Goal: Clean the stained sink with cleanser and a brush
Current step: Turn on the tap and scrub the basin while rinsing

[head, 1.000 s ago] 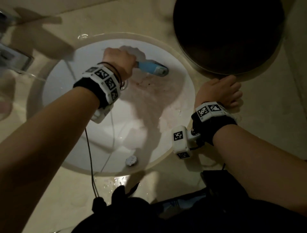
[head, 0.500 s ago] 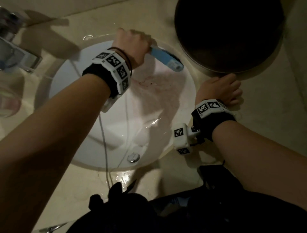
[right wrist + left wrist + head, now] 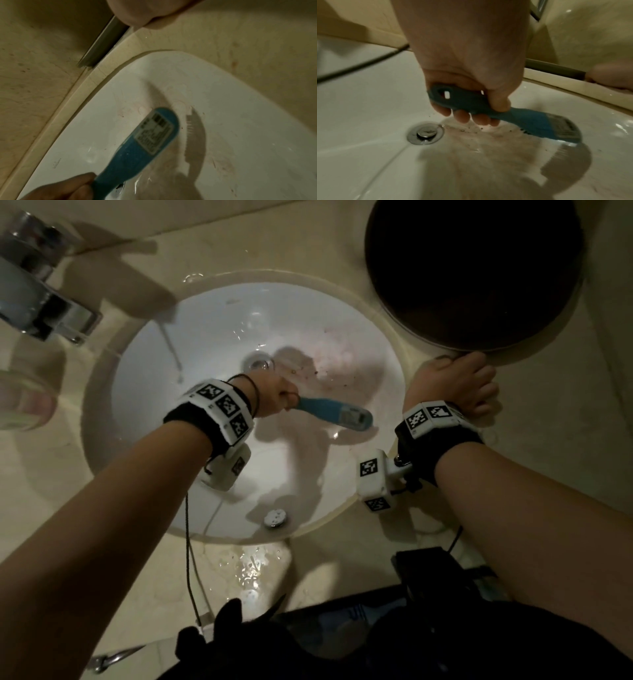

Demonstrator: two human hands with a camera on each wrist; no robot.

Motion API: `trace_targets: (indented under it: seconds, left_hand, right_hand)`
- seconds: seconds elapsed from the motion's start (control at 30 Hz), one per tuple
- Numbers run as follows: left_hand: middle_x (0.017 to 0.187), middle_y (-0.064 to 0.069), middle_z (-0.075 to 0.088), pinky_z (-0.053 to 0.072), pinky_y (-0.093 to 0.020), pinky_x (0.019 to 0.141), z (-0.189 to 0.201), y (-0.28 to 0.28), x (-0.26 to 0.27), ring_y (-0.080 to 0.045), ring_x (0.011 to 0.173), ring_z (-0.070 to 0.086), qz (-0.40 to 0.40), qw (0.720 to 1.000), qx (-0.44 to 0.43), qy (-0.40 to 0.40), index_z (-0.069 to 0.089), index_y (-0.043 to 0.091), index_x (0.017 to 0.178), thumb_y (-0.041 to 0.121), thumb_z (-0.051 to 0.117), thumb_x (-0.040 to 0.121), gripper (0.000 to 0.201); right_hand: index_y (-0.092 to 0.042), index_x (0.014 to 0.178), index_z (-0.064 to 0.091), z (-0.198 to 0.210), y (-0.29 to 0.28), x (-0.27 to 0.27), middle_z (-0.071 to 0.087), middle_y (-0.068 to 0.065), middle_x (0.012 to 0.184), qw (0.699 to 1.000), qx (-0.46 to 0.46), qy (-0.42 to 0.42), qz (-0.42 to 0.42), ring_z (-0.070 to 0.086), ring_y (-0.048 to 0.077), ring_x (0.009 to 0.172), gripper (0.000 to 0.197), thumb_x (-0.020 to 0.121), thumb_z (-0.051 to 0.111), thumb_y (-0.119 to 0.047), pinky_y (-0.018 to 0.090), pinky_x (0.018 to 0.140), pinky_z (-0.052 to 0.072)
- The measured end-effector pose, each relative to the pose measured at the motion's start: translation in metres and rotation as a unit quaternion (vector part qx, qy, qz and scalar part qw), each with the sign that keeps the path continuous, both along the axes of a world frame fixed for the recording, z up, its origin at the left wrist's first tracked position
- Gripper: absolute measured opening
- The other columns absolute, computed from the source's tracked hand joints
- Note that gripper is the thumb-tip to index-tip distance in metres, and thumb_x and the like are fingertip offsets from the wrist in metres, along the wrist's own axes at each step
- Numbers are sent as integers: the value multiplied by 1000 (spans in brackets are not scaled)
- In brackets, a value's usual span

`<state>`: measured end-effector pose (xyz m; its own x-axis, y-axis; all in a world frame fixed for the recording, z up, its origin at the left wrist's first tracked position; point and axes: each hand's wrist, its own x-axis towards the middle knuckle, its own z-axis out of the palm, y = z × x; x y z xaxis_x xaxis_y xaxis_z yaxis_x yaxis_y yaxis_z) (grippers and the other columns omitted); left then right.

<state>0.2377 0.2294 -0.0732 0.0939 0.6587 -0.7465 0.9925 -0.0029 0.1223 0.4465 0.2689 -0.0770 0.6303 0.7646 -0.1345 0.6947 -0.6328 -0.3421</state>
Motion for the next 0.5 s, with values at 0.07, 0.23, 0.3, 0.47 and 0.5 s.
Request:
trace_targets:
  seconds: [0.07,0.23,0.3,0.47,0.5]
  left_hand:
    - [114,-12,63,36,-26,83,-8,2,10,-19,89,48,-1,1000,-14,-17,60,9,110,23,35,101,30]
    - [127,-12,55,41,-33,94,-23,14,11,-29,116,53,35,997,47,48,54,10,126,22,37,100,33]
    - [124,-11,56,44,-36,90,-27,16,0,-30,113,56,89,989,65,98,52,11,125,22,42,97,32]
    - [92,-7,54,42,-35,72,-29,20,-12,-27,82,54,140,978,77,135,55,12,117,19,44,93,27]
    - [93,-8,55,42,-35,73,-30,20,-14,-27,83,53,134,980,81,123,55,12,117,20,42,94,28]
  right_hand:
    - [-10,117,48,-1,0,0,47,11,129,1000,5,1,0,39,29,123,33,89,40,-26,41,95,28]
    - [-10,117,49,-2,0,1,47,11,129,1000,9,-3,1,40,29,123,34,89,40,-25,41,94,28]
    - [-10,118,48,-1,1,1,46,10,130,1000,5,-1,1,39,28,123,34,89,40,-26,40,95,27]
    - [-11,119,47,-2,0,1,46,10,131,1000,-3,-5,4,39,28,123,34,90,39,-25,39,96,27]
    - [-11,120,47,-1,1,1,45,9,131,1000,-4,-6,5,39,27,123,34,90,39,-25,39,96,27]
